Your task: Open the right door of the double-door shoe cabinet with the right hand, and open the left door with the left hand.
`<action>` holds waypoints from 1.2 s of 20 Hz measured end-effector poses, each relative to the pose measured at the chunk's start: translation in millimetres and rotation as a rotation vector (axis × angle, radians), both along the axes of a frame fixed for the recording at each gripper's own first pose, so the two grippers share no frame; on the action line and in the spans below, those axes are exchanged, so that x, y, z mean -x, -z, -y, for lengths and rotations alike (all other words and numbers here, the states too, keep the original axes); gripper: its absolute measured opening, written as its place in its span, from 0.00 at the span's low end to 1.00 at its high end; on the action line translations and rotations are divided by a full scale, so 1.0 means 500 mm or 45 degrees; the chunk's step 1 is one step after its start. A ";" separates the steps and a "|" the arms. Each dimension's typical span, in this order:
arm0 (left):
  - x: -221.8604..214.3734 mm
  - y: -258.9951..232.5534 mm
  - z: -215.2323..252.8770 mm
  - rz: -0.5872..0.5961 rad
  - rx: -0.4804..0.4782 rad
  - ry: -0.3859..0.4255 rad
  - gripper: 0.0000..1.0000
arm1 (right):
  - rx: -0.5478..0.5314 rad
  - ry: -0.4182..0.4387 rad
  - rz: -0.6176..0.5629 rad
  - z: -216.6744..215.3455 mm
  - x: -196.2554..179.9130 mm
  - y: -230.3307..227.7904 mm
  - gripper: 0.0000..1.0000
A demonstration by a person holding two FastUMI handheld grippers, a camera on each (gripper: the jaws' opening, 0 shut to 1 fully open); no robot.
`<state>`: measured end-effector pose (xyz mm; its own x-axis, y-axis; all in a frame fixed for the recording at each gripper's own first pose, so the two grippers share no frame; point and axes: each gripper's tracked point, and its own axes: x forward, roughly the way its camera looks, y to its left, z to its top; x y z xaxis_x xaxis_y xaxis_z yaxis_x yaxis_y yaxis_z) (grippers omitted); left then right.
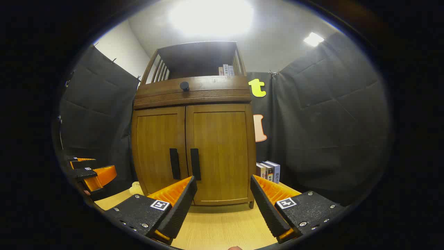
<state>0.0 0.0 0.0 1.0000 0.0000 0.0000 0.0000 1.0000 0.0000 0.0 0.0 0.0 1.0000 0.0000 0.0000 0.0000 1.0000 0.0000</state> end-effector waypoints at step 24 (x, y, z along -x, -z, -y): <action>0.014 -0.013 -0.041 0.035 -0.028 -0.045 0.87 | -0.053 -0.066 0.001 -0.034 -0.034 0.004 0.96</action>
<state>-6.9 20.3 6.3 0.9990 0.0349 0.0277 -0.0355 0.9991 0.0219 17.0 17.0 -2.2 0.9987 0.0517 0.0020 -0.0517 0.9978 0.0416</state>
